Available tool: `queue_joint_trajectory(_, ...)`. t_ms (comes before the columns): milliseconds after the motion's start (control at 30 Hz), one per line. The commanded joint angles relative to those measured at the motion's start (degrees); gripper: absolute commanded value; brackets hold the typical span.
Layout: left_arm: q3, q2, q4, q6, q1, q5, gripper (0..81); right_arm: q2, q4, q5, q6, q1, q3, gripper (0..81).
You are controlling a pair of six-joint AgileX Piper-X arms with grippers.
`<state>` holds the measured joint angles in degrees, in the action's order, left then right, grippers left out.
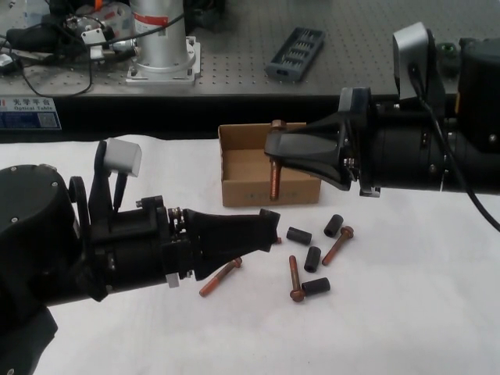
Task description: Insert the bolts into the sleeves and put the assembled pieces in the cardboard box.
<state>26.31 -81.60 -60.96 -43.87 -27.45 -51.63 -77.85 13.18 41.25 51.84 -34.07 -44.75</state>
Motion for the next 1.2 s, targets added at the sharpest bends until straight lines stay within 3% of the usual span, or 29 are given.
queue_joint_trajectory(0,0.1,0.9,-0.9,-1.0,0.1,0.0,0.6,0.1,1.1,0.7,0.0,0.2,-0.8,2.8)
queue_joint_trajectory(1167,1.6,0.9,-3.8,-4.7,0.1,3.4,0.6,0.1,0.9,3.0,-0.5,-0.8,-0.8,2.8)
